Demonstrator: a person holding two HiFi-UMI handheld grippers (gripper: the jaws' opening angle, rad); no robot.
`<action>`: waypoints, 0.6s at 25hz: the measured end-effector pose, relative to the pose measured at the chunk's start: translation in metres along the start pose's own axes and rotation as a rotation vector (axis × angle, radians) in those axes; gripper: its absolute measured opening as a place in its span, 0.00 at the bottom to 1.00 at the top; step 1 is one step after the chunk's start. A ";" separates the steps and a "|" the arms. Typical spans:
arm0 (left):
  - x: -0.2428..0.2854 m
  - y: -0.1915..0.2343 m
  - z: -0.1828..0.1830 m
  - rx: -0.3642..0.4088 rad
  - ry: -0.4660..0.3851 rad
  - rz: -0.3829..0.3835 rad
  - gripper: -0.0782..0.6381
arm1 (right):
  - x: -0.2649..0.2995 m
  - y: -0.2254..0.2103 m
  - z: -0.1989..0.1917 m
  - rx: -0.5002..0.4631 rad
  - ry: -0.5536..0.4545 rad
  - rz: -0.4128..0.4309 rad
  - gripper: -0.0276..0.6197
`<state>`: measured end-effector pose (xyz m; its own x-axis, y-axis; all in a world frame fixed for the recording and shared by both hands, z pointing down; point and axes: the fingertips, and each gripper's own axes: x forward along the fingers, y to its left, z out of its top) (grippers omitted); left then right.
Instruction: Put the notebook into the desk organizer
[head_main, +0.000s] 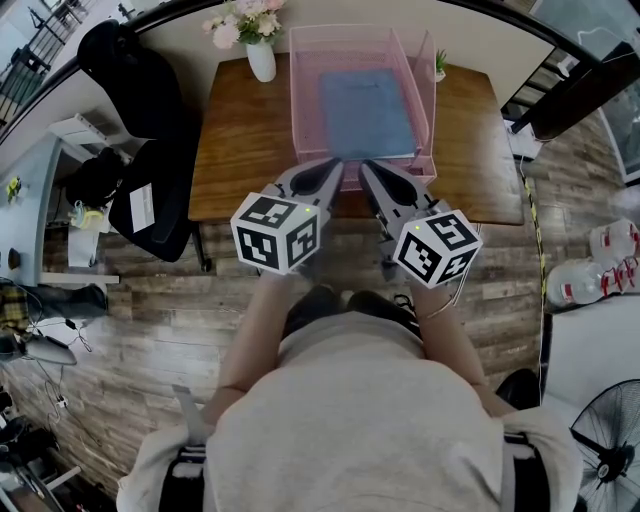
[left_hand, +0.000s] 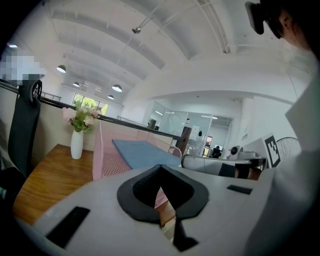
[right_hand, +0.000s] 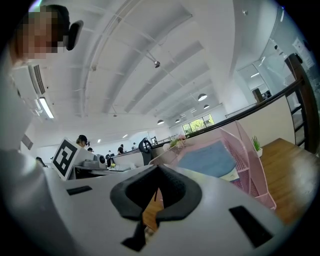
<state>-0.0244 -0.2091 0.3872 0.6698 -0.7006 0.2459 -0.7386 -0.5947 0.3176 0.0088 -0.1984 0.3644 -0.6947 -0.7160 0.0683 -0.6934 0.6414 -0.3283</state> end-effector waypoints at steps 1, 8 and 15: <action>0.000 0.000 0.000 0.000 0.001 0.000 0.13 | 0.000 -0.001 -0.001 0.001 0.003 -0.001 0.06; 0.003 -0.001 -0.001 -0.008 0.003 -0.008 0.13 | 0.000 -0.002 -0.002 0.011 0.011 0.001 0.06; 0.004 0.001 0.000 -0.018 -0.007 -0.001 0.13 | 0.000 -0.006 -0.002 0.009 0.006 -0.010 0.06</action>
<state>-0.0228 -0.2123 0.3879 0.6697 -0.7029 0.2397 -0.7367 -0.5880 0.3340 0.0129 -0.2019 0.3682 -0.6890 -0.7207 0.0770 -0.6984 0.6317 -0.3363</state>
